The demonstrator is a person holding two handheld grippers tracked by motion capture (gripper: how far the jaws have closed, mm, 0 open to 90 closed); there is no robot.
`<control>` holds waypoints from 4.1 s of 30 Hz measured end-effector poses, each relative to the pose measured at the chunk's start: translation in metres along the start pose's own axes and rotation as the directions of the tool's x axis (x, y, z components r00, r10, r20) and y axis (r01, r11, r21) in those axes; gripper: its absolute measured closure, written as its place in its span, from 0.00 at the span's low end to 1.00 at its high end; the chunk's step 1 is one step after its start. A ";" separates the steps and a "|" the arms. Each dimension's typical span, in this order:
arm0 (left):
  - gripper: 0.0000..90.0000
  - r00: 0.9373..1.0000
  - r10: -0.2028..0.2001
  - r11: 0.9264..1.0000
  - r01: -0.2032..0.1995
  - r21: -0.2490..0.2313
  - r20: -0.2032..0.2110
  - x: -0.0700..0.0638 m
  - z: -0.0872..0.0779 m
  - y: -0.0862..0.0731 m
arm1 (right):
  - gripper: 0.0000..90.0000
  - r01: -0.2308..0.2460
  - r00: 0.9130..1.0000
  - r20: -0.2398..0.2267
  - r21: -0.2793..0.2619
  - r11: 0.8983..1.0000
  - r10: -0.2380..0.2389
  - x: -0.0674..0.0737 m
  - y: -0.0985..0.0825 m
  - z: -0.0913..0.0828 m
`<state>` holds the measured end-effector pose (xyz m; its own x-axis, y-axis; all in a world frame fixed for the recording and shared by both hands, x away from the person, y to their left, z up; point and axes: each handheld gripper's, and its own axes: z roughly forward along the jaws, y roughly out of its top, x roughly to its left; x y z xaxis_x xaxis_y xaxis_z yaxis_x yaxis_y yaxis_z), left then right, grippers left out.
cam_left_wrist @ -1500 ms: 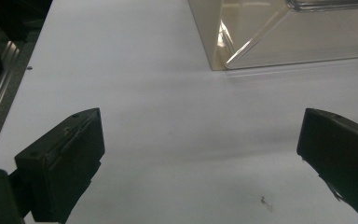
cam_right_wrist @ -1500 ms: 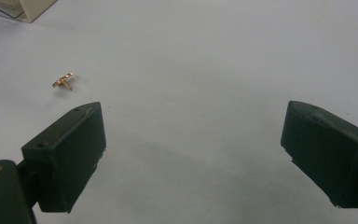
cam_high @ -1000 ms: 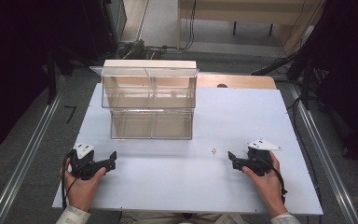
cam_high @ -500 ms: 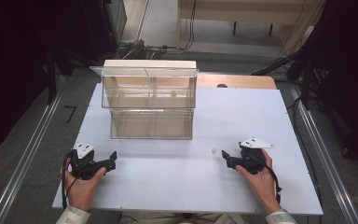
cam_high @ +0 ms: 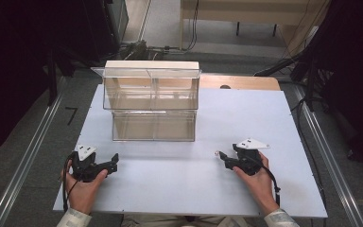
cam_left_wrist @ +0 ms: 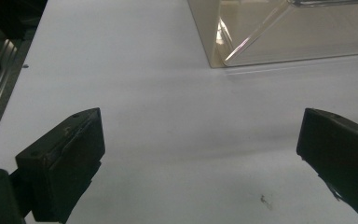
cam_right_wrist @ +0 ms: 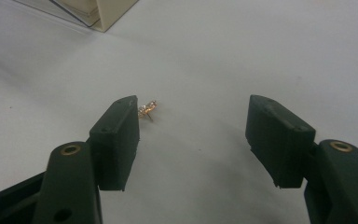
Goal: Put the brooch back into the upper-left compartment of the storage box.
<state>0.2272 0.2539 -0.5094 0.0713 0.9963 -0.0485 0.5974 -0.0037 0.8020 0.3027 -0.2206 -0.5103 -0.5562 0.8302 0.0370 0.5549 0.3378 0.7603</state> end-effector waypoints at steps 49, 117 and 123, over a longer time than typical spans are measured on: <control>0.02 1.000 -0.006 1.000 0.006 0.003 0.004 0.003 -0.001 0.000 | 0.96 0.057 0.991 -0.124 0.034 0.998 -0.053 0.013 0.007 0.012; 0.02 1.000 -0.011 1.000 0.011 0.002 0.011 0.004 -0.001 -0.001 | 0.97 0.170 0.941 -0.277 -0.112 0.979 -0.195 0.076 0.083 -0.028; 0.02 1.000 -0.012 1.000 0.012 0.000 0.009 0.004 -0.002 -0.001 | 0.96 0.188 0.934 -0.286 -0.119 0.975 -0.215 0.083 0.089 -0.027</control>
<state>0.2258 0.2579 -0.5091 0.0711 0.9954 -0.0639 0.5984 0.0086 0.8011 0.2898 -0.1332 -0.4220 -0.8154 0.5760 0.0569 0.3628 0.4321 0.8256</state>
